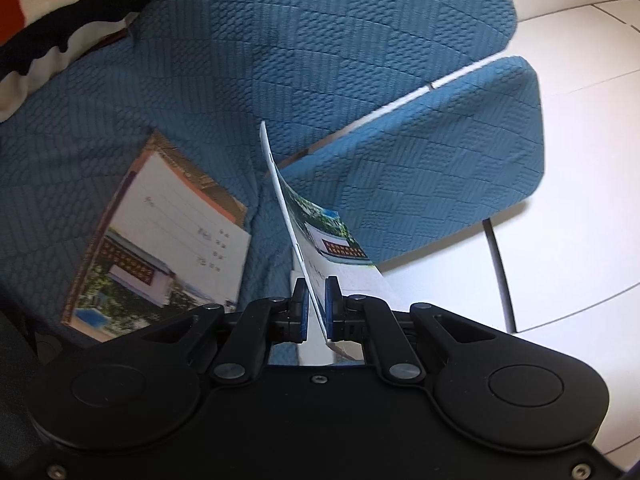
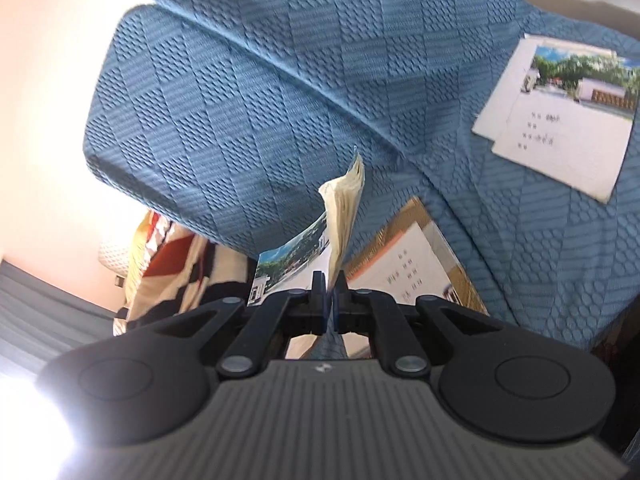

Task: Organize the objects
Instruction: 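Carry the held form over the book stack with both grippers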

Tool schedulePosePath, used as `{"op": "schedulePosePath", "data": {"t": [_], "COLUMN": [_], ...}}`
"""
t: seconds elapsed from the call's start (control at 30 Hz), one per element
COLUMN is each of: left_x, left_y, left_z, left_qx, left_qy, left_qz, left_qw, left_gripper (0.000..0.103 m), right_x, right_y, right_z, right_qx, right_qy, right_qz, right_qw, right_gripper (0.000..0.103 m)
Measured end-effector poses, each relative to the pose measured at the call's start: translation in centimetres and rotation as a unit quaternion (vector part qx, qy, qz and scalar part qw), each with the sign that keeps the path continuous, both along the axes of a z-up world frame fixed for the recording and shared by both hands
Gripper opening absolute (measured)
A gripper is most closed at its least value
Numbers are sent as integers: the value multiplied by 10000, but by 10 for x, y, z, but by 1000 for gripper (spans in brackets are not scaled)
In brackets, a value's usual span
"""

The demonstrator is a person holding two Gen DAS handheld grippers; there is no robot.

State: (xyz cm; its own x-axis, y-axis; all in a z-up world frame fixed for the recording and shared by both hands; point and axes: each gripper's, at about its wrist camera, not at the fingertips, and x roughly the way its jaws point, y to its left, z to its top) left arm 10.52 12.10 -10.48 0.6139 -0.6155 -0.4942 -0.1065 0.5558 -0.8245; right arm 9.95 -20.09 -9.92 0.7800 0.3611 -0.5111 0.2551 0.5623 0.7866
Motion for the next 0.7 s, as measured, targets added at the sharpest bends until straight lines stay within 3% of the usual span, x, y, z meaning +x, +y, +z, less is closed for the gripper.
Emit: {"op": "schedulePosePath", "data": {"t": [0.37,0.7], "left_x": [-1,-5], "left_y": [9,7], "left_z": [-40,-60], "left_qx": [351,851], "left_qy": [72,176], "left_qz": [419,727], "left_qw": [9985,9936], "left_gripper": [7,7], "right_x": [9,13], "right_y": [27,42], "right_z": [-40,-56], "right_qx": [-316,-846], "right_qy": [337,412], "right_qz": [70,321], "right_qw": [9989,9950], "right_gripper": [7,9]}}
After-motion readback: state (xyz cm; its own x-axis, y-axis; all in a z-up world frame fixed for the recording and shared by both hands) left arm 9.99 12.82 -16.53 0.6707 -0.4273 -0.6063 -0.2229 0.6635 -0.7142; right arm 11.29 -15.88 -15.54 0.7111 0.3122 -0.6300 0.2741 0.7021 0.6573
